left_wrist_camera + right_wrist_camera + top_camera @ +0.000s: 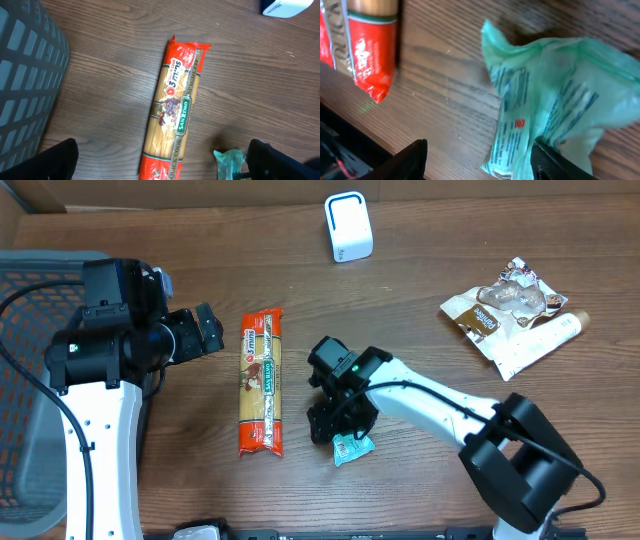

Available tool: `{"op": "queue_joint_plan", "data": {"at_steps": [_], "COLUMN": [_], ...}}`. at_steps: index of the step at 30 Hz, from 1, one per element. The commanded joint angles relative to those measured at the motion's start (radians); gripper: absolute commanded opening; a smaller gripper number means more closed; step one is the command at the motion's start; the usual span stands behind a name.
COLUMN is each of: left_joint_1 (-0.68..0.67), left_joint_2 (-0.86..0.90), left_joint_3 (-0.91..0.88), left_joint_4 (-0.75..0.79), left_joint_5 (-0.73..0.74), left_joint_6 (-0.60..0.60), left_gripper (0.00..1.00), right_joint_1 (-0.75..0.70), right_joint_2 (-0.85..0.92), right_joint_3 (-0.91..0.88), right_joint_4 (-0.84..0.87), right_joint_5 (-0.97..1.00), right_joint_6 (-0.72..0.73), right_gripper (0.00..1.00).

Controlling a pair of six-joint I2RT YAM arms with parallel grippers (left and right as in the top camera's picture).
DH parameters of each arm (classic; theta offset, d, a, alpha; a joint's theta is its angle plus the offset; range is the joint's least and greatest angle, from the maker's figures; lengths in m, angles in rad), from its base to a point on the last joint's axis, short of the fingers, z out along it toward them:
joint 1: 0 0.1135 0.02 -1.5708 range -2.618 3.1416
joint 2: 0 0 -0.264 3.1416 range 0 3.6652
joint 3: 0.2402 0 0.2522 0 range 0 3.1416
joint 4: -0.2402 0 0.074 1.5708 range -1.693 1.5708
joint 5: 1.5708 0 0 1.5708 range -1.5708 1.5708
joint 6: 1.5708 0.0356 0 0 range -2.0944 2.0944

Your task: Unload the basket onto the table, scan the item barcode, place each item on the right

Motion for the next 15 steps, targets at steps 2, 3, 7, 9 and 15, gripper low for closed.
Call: {"op": "queue_joint_plan", "data": {"at_steps": [2,3,7,9,15], "left_joint_1": [0.000,0.000,0.000,0.000,0.000], "left_joint_2": [0.007,0.008,0.008,0.008,0.008], "left_joint_3": [0.019,0.019,0.019,0.019,0.019], "left_joint_4": [0.002,0.002,0.002,0.002,0.002], "left_joint_5": [-0.007,-0.007,-0.007,-0.007,-0.007], "left_joint_6": [0.016,0.016,0.016,0.016,0.016], "left_gripper": [0.99,1.00,1.00,1.00,1.00], "right_joint_1": [-0.063,-0.081,-0.138,-0.164,-0.215], "right_joint_2": [0.057,0.057,0.057,0.057,0.057], "right_joint_3": [0.000,0.003,0.023,0.024,0.024], "right_joint_4": [0.007,0.017,0.090,0.161,0.245], "right_joint_5": [-0.024,-0.024,0.008,0.061,0.291], "right_joint_6": [0.014,0.016,0.079,0.161,0.486], "right_gripper": [0.67,0.67,0.67,0.67,0.75]}}
